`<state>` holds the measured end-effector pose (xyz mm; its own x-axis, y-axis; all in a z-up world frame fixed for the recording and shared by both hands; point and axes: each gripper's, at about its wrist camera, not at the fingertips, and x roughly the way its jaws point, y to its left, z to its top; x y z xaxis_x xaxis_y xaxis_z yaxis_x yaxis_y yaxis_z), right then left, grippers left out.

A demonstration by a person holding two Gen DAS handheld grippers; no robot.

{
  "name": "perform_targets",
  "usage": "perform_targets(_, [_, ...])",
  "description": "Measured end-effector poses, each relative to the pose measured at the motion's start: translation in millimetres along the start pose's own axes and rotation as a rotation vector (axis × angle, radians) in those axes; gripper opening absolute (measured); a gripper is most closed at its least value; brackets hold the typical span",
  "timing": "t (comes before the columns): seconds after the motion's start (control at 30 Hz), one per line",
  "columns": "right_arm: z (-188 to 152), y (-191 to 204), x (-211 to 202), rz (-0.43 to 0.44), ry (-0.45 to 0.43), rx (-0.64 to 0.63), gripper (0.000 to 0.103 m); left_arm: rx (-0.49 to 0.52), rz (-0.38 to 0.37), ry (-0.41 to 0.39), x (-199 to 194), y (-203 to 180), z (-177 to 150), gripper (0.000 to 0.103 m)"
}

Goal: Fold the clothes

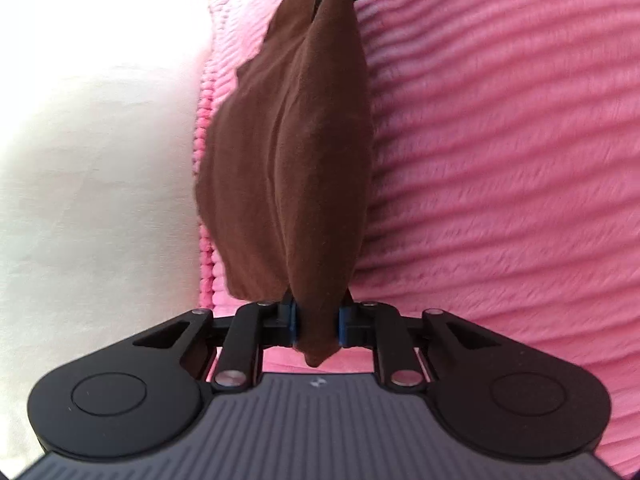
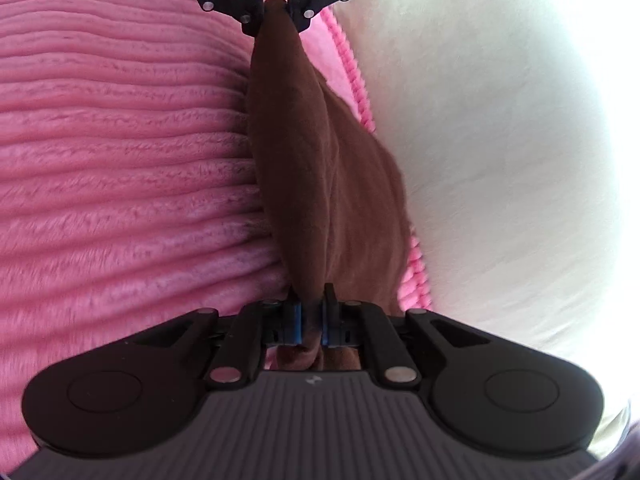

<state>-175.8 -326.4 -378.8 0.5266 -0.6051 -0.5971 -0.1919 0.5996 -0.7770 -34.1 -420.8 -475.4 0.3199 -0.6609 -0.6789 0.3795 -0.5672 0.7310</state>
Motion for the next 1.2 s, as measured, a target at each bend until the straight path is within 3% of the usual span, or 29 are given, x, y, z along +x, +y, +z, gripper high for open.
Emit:
perform_targets(0.43, [-92, 56, -91, 0.081, -0.158, -0.089, 0.006, -0.209, 0.059, 0.237, -86, -118, 136, 0.021])
perform_targets(0.5, [-98, 64, -101, 0.095, -0.17, -0.089, 0.006, -0.246, 0.088, 0.268, -86, -126, 143, 0.033])
perform_targets(0.53, [-99, 67, -103, 0.105, -0.167, -0.092, 0.009, -0.25, 0.091, 0.278, -96, -118, 132, 0.035])
perform_targets(0.6, [-101, 73, -105, 0.143, -0.153, -0.093, 0.023, -0.225, 0.103, 0.316, -102, -118, 123, 0.048])
perform_targets(0.63, [-101, 74, -105, 0.159, -0.143, -0.091, 0.039, -0.208, 0.112, 0.329, -103, -121, 121, 0.052])
perform_targets(0.73, [-108, 61, -121, 0.224, -0.137, -0.015, 0.042, -0.212, 0.107, 0.375, -118, -121, 110, 0.054])
perform_targets(0.8, [-118, 30, -133, 0.319, -0.073, 0.198, 0.037, -0.35, 0.051, 0.414, -141, -106, 101, 0.054])
perform_targets(0.87, [-129, 1, -134, 0.391, -0.026, 0.419, 0.013, -0.521, -0.009, 0.431, -156, -85, 98, 0.053])
perform_targets(0.9, [-133, -11, -136, 0.404, -0.019, 0.538, 0.012, -0.59, -0.031, 0.427, -159, -76, 99, 0.053])
perform_targets(0.93, [-137, -22, -138, 0.414, -0.014, 0.657, 0.011, -0.742, -0.081, 0.402, -161, -56, 103, 0.053])
perform_targets(1.07, [-154, -62, -114, 0.463, -0.003, 1.086, 0.011, -1.178, -0.179, 0.302, -131, -1, 127, 0.052])
perform_targets(1.17, [-152, -66, -67, 0.548, -0.016, 1.223, 0.011, -1.479, -0.258, 0.219, -93, 29, 129, 0.052])
perform_targets(1.2, [-157, -64, -55, 0.6, -0.016, 1.274, 0.011, -1.496, -0.258, 0.22, -109, 30, 104, 0.052])
